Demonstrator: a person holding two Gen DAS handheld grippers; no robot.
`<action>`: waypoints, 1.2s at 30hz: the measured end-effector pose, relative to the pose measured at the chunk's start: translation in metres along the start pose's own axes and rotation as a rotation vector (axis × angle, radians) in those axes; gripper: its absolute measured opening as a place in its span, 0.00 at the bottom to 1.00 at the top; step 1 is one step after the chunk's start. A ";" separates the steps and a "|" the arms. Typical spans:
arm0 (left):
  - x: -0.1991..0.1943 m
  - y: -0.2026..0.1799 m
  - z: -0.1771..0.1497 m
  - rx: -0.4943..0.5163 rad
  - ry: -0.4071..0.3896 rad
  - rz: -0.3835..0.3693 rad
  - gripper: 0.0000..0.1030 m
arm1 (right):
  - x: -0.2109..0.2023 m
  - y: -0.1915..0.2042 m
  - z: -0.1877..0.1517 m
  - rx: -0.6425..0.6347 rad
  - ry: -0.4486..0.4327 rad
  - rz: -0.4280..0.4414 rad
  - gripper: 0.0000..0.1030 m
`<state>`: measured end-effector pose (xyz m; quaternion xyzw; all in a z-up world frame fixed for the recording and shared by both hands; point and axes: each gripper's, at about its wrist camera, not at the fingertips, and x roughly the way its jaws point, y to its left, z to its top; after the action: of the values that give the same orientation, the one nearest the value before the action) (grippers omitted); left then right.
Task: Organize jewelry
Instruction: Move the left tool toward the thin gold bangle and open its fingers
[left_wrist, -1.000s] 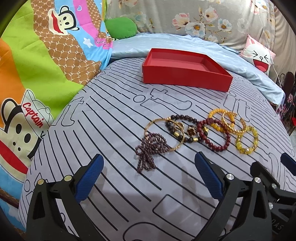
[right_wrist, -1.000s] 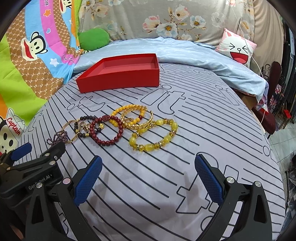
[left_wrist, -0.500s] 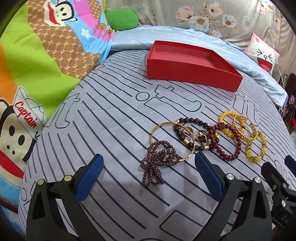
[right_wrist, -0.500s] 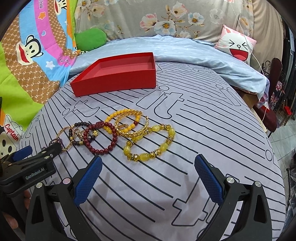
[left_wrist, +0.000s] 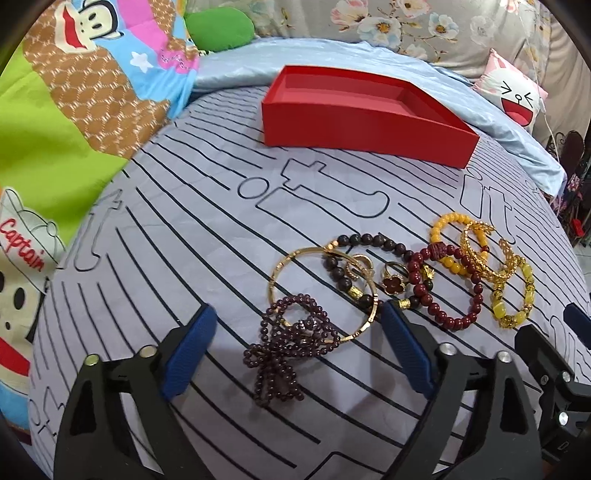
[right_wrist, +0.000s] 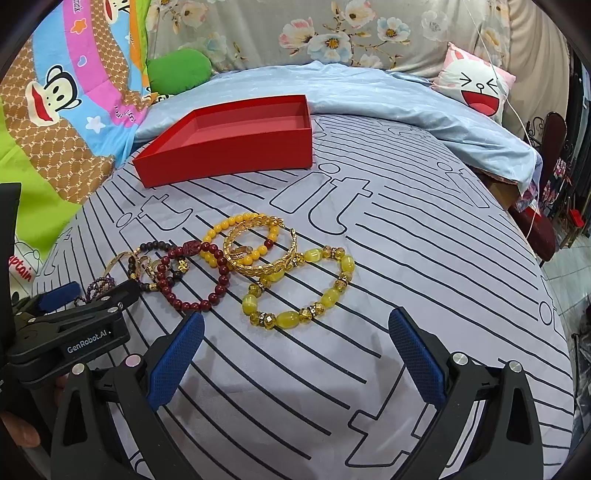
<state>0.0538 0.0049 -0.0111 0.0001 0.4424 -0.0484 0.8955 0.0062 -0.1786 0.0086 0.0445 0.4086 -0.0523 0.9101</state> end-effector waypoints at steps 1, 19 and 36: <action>0.000 0.000 0.000 0.002 -0.004 -0.008 0.81 | 0.001 0.000 0.000 0.002 0.002 -0.001 0.94; -0.004 -0.005 0.005 0.035 -0.021 -0.096 0.55 | 0.002 -0.004 0.000 0.007 0.005 -0.005 0.94; -0.012 0.012 0.010 -0.021 -0.027 -0.071 0.61 | 0.005 -0.006 0.021 0.011 -0.010 0.017 0.94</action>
<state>0.0557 0.0171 0.0038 -0.0256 0.4306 -0.0755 0.8990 0.0244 -0.1873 0.0187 0.0526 0.4033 -0.0471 0.9124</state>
